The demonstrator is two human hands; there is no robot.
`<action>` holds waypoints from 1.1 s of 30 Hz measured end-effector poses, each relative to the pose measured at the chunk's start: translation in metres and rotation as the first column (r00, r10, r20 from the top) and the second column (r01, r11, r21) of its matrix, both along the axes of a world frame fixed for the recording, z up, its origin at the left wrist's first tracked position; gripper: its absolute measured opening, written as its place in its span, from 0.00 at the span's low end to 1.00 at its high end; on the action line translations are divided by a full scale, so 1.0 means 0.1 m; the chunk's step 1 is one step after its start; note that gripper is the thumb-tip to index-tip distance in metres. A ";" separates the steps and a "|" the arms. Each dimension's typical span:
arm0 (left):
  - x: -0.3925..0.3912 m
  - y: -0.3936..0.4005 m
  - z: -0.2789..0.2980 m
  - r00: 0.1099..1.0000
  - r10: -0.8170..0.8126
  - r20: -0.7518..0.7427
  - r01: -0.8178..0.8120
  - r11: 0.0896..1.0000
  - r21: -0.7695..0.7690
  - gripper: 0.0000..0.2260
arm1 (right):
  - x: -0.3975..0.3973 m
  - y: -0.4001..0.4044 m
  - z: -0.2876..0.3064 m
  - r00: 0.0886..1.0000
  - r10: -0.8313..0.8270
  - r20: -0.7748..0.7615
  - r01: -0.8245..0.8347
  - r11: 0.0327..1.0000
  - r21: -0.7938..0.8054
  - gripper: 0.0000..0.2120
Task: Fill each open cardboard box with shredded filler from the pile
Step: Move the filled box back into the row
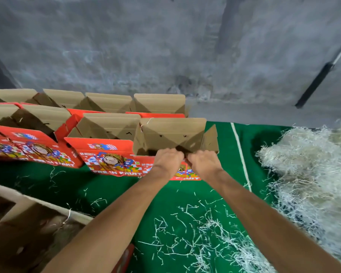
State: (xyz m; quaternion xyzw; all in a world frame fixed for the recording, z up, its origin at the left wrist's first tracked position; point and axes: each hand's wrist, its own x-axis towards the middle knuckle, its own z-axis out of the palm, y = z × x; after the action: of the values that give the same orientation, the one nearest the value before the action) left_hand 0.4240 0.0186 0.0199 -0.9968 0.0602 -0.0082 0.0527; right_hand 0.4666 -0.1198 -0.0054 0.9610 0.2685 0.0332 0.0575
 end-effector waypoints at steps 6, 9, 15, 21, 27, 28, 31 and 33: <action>-0.75 -0.50 0.10 0.996 -0.072 -0.055 0.069 0.996 -0.048 0.08 | -0.82 -0.55 0.14 1.000 -0.005 -0.015 0.004 0.998 -0.059 0.07; -1.20 -0.85 0.17 0.992 -0.116 -0.044 0.113 0.992 -0.063 0.09 | -1.29 -0.93 0.18 0.999 -0.040 0.013 0.041 0.998 -0.054 0.09; -2.07 -1.50 0.12 0.969 -0.232 -0.089 0.224 0.971 -0.088 0.10 | -2.35 -1.69 0.01 0.994 -0.111 -0.008 0.111 0.993 0.040 0.16; -2.57 -2.00 0.20 0.941 -0.313 -0.130 0.286 0.939 -0.191 0.08 | -3.09 -2.26 -0.01 0.978 -0.194 0.081 0.179 0.970 0.164 0.11; -2.89 -2.18 -0.01 0.900 -0.392 -0.188 0.318 0.888 -0.332 0.06 | -3.44 -2.59 -0.01 0.979 -0.185 -0.089 0.201 0.953 0.226 0.15; -2.93 -2.17 -0.04 0.887 -0.406 -0.220 0.316 0.881 -0.352 0.07 | -3.47 -2.63 0.03 0.980 -0.150 -0.131 0.183 0.940 0.290 0.17; -3.00 -2.10 -0.12 0.860 -0.411 -0.303 0.268 0.869 -0.417 0.09 | -3.62 -2.67 0.08 0.974 0.002 -0.227 0.118 0.849 0.515 0.23; -3.02 -2.08 -0.18 0.858 -0.404 -0.317 0.286 0.888 -0.360 0.26 | -3.69 -2.65 0.03 0.967 0.031 -0.254 0.140 0.765 0.628 0.23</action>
State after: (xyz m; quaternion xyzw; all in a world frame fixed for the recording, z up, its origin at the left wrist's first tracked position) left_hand 0.1217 -0.1898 0.0016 -0.9474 0.2471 0.1682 -0.1145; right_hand 0.0975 -0.3851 -0.0023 0.9264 0.2175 0.0005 -0.3073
